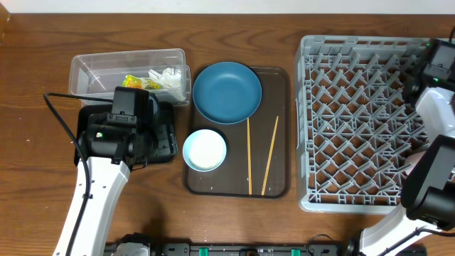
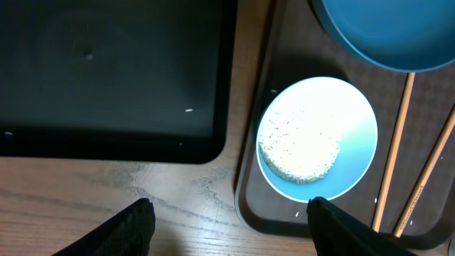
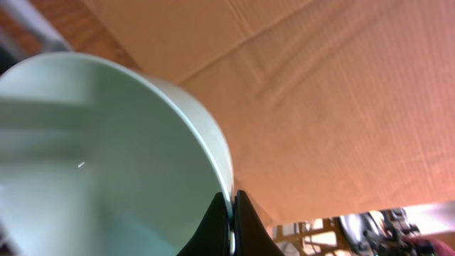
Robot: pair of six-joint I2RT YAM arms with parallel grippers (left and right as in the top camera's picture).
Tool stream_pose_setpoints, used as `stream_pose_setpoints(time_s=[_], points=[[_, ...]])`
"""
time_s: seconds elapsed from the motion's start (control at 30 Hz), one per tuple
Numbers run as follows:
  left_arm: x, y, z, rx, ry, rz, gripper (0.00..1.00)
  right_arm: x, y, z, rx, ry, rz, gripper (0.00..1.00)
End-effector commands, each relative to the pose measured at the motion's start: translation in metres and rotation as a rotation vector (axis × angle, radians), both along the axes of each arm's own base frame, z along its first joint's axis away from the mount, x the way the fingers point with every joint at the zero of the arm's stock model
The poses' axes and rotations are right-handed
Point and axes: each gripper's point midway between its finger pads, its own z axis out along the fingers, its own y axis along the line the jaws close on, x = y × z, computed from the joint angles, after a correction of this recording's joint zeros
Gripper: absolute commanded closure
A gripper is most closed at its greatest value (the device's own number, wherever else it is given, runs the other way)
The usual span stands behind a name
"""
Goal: Sort waste into correct bins and load items into the dishwasher rack
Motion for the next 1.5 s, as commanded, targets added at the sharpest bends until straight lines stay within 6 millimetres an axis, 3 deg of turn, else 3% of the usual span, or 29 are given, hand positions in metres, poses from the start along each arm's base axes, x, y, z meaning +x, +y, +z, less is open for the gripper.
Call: stream_pose_setpoints(time_s=[0.0, 0.17, 0.27, 0.4, 0.47, 0.53, 0.67, 0.83, 0.93, 1.03, 1.13, 1.23, 1.37, 1.47], points=[[0.003, 0.002, 0.002, 0.003, -0.009, 0.001, 0.28, 0.028, 0.023, -0.021, 0.087, -0.007, 0.118, 0.99], [0.003, 0.002, 0.002, 0.003, -0.009, 0.001, 0.28, 0.043, 0.051, -0.042, 0.202, 0.020, 0.228, 0.97], [0.003, 0.002, 0.002, 0.002, -0.010, 0.001, 0.28, 0.043, 0.064, -0.053, 0.257, 0.031, 0.250, 0.97], [0.003, 0.002, 0.002, 0.002, -0.010, 0.001, 0.28, 0.036, 0.075, -0.069, 0.339, 0.089, 0.273, 0.87], [0.003, 0.002, 0.002, 0.002, -0.010, 0.001, 0.28, 0.032, 0.077, -0.072, 0.358, 0.105, 0.270, 0.88], [0.003, 0.002, 0.002, 0.002, -0.010, 0.001, 0.28, 0.030, 0.079, -0.072, 0.369, 0.092, 0.260, 0.95], [0.003, 0.002, 0.002, 0.003, -0.009, 0.001, 0.28, 0.033, 0.092, -0.062, 0.458, 0.018, 0.313, 0.93], [0.003, 0.002, 0.002, 0.003, -0.009, 0.001, 0.28, 0.040, 0.124, -0.014, 0.586, -0.151, 0.473, 0.61], [0.003, 0.002, 0.002, 0.002, -0.011, 0.001, 0.28, 0.038, 0.162, 0.010, 0.748, -0.233, 0.625, 0.48], [0.005, 0.001, 0.003, 0.001, -0.020, 0.000, 0.28, 0.027, 0.213, 0.026, 0.970, -0.277, 0.788, 0.44], [0.007, -0.002, 0.004, 0.000, -0.029, -0.011, 0.28, 0.007, 0.253, 0.030, 1.190, -0.297, 0.838, 0.44], [0.009, -0.009, 0.005, -0.002, -0.043, -0.038, 0.28, -0.013, 0.277, 0.024, 1.343, -0.254, 0.826, 0.42], [0.008, -0.027, 0.002, -0.002, -0.037, -0.102, 0.28, -0.039, 0.284, 0.012, 1.421, -0.171, 0.744, 0.41], [0.004, -0.044, -0.004, -0.001, -0.014, -0.158, 0.28, -0.047, 0.287, 0.008, 1.451, -0.146, 0.722, 0.41]])
